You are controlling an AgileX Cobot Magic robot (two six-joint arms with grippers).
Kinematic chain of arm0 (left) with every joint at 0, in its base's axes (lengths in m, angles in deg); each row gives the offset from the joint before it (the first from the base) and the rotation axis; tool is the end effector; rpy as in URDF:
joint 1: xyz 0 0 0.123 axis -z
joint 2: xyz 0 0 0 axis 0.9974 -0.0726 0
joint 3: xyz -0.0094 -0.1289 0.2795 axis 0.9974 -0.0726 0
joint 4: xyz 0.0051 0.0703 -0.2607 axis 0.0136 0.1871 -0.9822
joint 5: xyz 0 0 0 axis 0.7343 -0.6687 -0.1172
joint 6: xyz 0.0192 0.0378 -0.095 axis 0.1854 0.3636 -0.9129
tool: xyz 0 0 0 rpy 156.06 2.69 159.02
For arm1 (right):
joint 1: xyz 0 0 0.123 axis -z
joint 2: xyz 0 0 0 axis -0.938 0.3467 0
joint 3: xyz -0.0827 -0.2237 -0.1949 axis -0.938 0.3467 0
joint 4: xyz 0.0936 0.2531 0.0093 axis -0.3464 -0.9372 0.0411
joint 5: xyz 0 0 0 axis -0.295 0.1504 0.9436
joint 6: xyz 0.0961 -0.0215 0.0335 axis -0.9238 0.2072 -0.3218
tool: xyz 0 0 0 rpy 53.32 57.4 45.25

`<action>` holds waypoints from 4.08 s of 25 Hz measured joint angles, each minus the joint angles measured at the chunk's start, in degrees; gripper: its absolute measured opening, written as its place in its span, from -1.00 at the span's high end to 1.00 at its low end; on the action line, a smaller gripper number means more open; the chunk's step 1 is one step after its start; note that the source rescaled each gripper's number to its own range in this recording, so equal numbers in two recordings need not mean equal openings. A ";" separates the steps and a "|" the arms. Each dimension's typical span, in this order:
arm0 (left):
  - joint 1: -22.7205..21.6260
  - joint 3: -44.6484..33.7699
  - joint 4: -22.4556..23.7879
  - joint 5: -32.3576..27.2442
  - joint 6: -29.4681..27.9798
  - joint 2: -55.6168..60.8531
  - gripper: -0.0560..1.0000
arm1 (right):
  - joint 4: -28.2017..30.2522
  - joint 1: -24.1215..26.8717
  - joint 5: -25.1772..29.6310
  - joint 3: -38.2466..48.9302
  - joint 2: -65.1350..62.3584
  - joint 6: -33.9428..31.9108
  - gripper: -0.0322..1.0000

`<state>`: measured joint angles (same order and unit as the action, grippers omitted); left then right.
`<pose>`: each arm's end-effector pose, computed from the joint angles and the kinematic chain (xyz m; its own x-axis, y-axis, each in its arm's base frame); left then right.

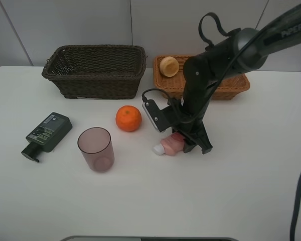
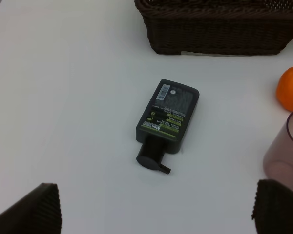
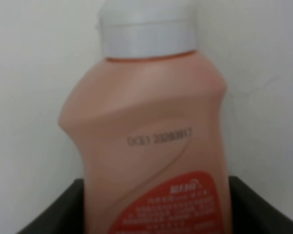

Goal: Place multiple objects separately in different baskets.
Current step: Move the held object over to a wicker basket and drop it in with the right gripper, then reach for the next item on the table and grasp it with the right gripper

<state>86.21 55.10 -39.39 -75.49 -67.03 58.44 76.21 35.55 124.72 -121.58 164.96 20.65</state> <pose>-0.0018 -0.0011 0.2815 -0.4454 -0.0090 -0.8953 0.0113 0.9998 -0.0157 0.3247 0.2126 0.0909 0.4506 -0.8911 0.0545 -0.8890 -0.4534 -0.0632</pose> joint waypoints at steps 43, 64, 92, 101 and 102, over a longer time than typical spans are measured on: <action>0.00 0.00 0.00 0.00 0.00 0.00 -1.00 | -15.90 -0.12 -6.29 -36.09 1.24 -58.30 0.93; 0.00 0.00 0.00 0.00 0.00 0.00 -1.00 | -17.60 -3.32 -36.41 -36.16 14.09 -63.20 0.93; 0.00 0.00 0.00 0.00 0.00 0.00 -1.00 | -17.89 -2.09 -36.67 -36.16 17.24 -63.20 -0.50; 0.00 0.00 0.00 0.00 0.00 0.00 -1.00 | -10.42 -2.09 -21.09 -36.51 10.01 -63.20 -0.53; 0.00 0.00 0.00 0.00 0.00 0.00 -1.00 | -9.62 -2.09 -17.72 -36.55 9.35 -63.20 -0.53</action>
<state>86.21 55.10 -39.39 -75.49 -67.03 58.44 66.59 33.46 107.00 -158.13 174.31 -42.55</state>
